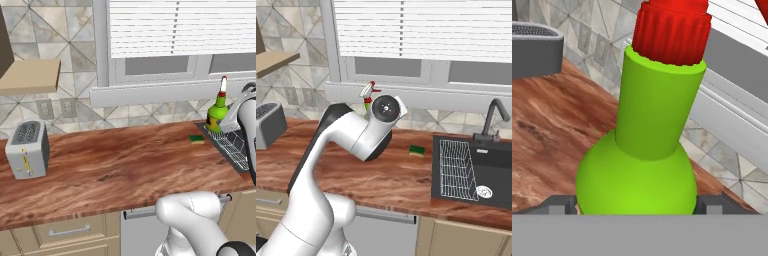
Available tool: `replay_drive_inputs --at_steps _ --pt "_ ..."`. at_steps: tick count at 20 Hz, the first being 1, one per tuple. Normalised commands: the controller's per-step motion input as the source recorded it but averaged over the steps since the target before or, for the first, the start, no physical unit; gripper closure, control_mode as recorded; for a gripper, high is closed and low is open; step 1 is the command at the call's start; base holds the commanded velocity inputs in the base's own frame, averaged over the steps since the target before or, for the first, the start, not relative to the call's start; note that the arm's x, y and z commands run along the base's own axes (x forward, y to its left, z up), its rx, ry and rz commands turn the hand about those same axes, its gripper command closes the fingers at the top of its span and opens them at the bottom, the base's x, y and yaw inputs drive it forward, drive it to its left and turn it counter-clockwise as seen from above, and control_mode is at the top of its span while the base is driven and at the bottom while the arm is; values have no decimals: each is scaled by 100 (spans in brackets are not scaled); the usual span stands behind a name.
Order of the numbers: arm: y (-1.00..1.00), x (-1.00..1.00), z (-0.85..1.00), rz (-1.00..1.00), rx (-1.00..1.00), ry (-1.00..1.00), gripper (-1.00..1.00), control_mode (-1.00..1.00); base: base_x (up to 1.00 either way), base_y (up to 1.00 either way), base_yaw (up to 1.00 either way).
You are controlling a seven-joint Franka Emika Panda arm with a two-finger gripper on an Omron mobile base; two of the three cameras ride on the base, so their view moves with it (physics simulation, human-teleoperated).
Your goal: Locate and retrieve the sponge and spray from the cabinet. Place them next to the sink.
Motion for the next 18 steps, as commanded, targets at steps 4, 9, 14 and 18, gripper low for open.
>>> replay_drive_inputs --at_steps 4,9,14,18 --pt "0 0 0 0 0 0 100 100 17 -32 -2" --pt "0 0 0 0 0 0 100 100 9 -16 0" --pt "0 0 0 0 0 0 100 -100 0 -2 0" --pt "-1 8 -13 0 6 -4 100 -100 0 0 0"
